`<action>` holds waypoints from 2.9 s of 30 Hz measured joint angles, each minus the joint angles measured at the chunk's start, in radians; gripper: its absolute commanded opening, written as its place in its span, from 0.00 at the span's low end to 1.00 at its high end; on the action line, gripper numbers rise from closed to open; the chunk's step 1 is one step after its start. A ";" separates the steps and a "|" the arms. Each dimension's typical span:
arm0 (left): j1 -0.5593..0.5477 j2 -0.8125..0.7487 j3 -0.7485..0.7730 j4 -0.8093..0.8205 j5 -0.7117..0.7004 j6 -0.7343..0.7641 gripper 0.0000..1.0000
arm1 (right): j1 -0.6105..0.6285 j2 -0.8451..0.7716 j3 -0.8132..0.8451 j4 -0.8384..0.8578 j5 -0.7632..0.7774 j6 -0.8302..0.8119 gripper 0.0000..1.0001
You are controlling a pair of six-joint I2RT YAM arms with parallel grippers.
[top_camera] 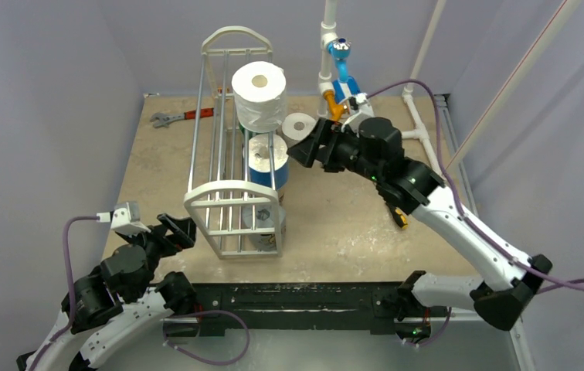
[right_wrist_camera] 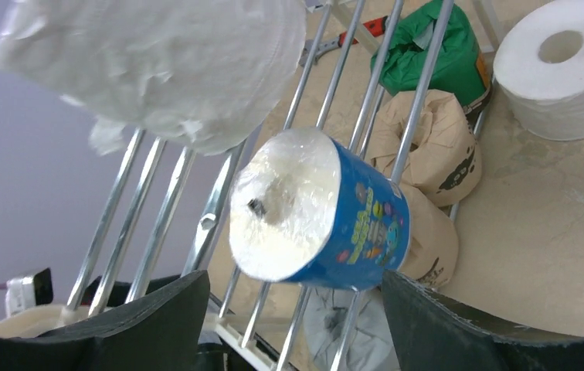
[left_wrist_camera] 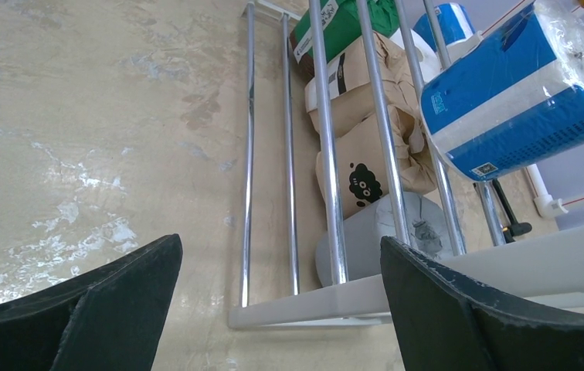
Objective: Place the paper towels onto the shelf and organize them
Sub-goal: Place the paper towel on the shelf, then pick up the paper towel from the center of the board.
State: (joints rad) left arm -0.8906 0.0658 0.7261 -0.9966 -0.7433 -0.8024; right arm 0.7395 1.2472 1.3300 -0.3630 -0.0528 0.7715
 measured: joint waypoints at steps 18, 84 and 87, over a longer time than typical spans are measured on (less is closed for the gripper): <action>0.000 -0.008 0.034 -0.027 -0.024 0.002 1.00 | -0.322 -0.447 -0.579 0.101 0.352 0.112 0.82; 0.000 0.161 0.089 -0.006 -0.323 0.028 1.00 | -0.632 1.247 0.148 1.463 -0.035 0.661 0.77; 0.000 0.161 0.089 -0.004 -0.327 0.029 1.00 | -0.629 1.248 0.169 1.463 -0.035 0.663 0.77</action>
State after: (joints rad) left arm -0.8906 0.2272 0.8154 -1.0004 -1.0702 -0.7734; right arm 0.1108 2.4950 1.4986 1.1004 -0.0879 1.4345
